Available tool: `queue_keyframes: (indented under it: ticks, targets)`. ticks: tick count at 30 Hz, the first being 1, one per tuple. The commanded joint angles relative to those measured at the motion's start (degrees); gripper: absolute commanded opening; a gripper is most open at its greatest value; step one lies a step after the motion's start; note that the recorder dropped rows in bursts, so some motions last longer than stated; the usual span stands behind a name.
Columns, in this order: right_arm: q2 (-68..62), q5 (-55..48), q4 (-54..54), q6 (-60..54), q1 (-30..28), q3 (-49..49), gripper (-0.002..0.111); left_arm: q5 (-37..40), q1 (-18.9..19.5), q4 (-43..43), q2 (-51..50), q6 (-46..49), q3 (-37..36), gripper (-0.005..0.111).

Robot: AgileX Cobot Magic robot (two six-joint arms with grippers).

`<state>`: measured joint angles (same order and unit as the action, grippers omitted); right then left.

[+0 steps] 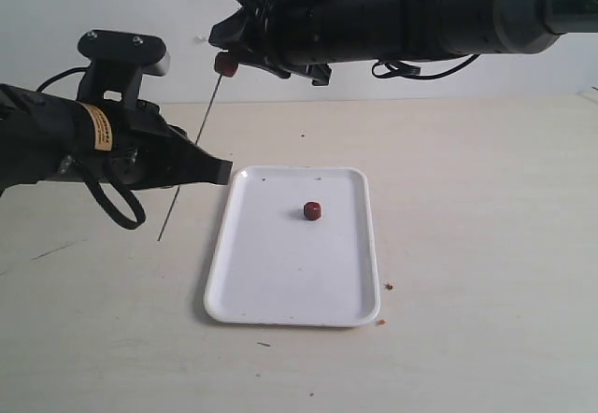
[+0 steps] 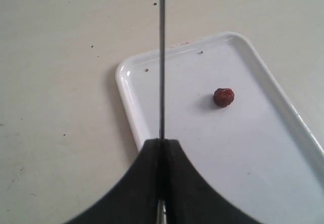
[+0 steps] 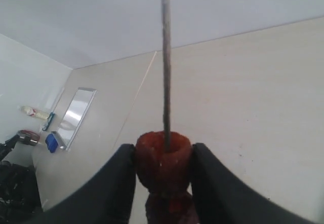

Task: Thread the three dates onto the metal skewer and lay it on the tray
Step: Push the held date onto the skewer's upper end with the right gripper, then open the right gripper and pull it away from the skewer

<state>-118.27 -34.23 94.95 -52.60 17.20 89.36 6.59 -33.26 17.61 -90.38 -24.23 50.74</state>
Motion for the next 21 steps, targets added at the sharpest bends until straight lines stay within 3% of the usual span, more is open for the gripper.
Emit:
queue_keyframes:
  ticks: [1,6,21]
  targets:
    - [0.59,-0.94,-0.82,-2.27,-0.29,0.35,0.054,-2.31,0.15,-0.09,-0.23,-0.12,0.59,0.0]
    - [0.59,-0.84,-0.95,-2.44,-0.29,0.35,0.068,-2.31,0.15,-0.09,-0.23,-0.12,0.59,0.0]
    - [1.33,5.0,-5.2,-1.03,-0.69,0.35,0.068,1.52,0.75,0.05,-0.23,-0.23,0.59,0.0]
